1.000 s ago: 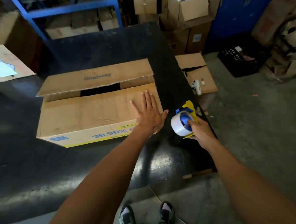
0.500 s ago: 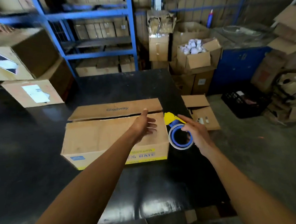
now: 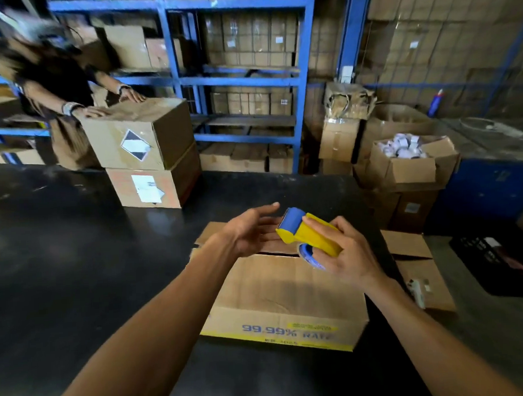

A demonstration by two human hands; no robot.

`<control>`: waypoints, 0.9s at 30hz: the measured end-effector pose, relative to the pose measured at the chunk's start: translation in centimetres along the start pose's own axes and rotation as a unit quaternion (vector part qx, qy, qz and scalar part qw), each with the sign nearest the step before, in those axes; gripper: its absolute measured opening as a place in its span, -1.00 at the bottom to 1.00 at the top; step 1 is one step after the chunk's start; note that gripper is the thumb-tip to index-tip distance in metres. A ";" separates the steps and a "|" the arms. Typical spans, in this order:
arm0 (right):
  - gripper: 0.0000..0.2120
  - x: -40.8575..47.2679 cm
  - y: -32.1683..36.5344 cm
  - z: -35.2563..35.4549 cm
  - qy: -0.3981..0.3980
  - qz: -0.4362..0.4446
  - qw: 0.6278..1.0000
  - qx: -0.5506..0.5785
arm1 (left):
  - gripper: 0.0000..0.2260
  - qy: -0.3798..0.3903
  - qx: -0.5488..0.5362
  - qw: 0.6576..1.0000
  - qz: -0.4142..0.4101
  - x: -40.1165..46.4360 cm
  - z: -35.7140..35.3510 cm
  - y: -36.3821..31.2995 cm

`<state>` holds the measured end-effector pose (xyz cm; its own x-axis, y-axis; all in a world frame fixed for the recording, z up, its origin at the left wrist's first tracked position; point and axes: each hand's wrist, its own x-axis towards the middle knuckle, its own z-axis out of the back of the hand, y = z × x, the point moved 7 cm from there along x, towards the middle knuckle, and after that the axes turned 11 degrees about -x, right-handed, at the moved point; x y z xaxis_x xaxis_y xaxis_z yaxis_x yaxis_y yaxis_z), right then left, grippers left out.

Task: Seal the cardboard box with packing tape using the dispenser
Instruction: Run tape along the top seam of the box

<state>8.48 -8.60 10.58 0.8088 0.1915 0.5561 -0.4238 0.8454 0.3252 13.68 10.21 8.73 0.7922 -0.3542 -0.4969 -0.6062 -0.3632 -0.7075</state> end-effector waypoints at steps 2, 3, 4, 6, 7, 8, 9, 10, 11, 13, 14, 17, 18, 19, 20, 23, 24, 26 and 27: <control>-0.37 2.1 1.0 -1.0 -0.006 0.004 1.000 0.028 | -0.79 -0.015 -0.010 1.000 -0.014 0.2 1.6 -1.6; -0.37 3.1 1.4 -1.6 -0.010 0.006 0.999 0.044 | -0.86 -0.025 -0.017 0.999 -0.020 0.4 2.3 -2.4; -0.37 4.0 1.9 -2.2 -0.014 0.008 0.998 0.061 | -0.90 -0.040 -0.019 0.999 -0.025 0.5 3.1 -3.1; -0.35 5.5 2.7 -3.6 -0.013 0.008 0.997 0.082 | -0.91 -0.074 -0.008 0.997 -0.030 0.9 4.8 -4.3; -0.34 6.3 3.1 -4.3 -0.006 0.006 0.996 0.083 | -0.91 -0.090 0.004 0.995 -0.035 1.0 5.6 -4.9; -0.36 6.9 3.4 -5.1 0.007 0.004 0.997 0.080 | -0.91 -0.109 0.021 0.993 -0.045 1.2 6.4 -5.6; -0.38 7.7 3.7 -6.1 0.025 0.000 0.997 0.076 | -0.91 -0.130 0.043 0.989 -0.060 1.5 7.4 -6.4; -0.40 8.3 3.9 -6.9 0.044 -0.004 0.996 0.071 | -0.89 -0.152 0.065 0.983 -0.079 1.8 8.2 -7.0; -0.41 8.8 4.0 -7.6 0.059 -0.006 0.996 0.069 | -0.87 -0.170 0.079 0.978 -0.097 2.1 9.0 -7.5; -0.42 9.7 4.6 -9.4 0.083 -0.005 0.994 0.072 | -0.81 -0.195 0.078 0.970 -0.121 2.7 11.0 -8.0; -0.42 10.0 5.0 -10.3 0.095 -0.002 0.993 0.072 | -0.79 -0.209 0.069 0.967 -0.128 3.1 12.2 -7.9; -0.46 10.8 5.9 -13.4 0.138 -0.002 0.988 0.063 | -0.78 -0.254 0.022 0.956 -0.143 3.6 15.2 -7.1; -0.47 11.1 6.1 -14.3 0.153 -0.001 0.986 0.064 | -0.79 -0.262 0.007 0.954 -0.148 3.8 16.1 -6.8; -0.47 11.5 6.1 -15.1 0.168 0.004 0.984 0.062 | -0.79 -0.270 -0.006 0.951 -0.150 4.0 17.0 -6.6; -0.47 11.8 6.0 -15.7 0.182 0.010 0.982 0.053 | -0.79 -0.279 -0.018 0.948 -0.152 4.2 18.0 -6.6; -0.44 12.2 4.5 -17.1 0.210 0.012 0.977 0.023 | -0.83 -0.293 -0.056 0.945 -0.135 4.5 21.0 -6.4; -0.42 12.2 4.1 -17.4 0.218 0.011 0.976 0.022 | -0.84 -0.289 -0.058 0.947 -0.128 4.6 21.9 -6.3; -0.43 12.0 3.8 -18.1 0.226 0.025 0.973 0.024 | -0.86 -0.290 -0.060 0.947 -0.121 5.0 23.6 -6.1; -0.45 11.8 3.7 -18.5 0.231 0.036 0.972 0.023 | -0.86 -0.296 -0.060 0.946 -0.116 5.1 24.3 -5.7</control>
<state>23.99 6.03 4.25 0.8687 0.4614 0.1799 -0.4951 0.8001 0.3388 22.93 31.38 -1.95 0.7836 0.2790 -0.5551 -0.3872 -0.4795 -0.7875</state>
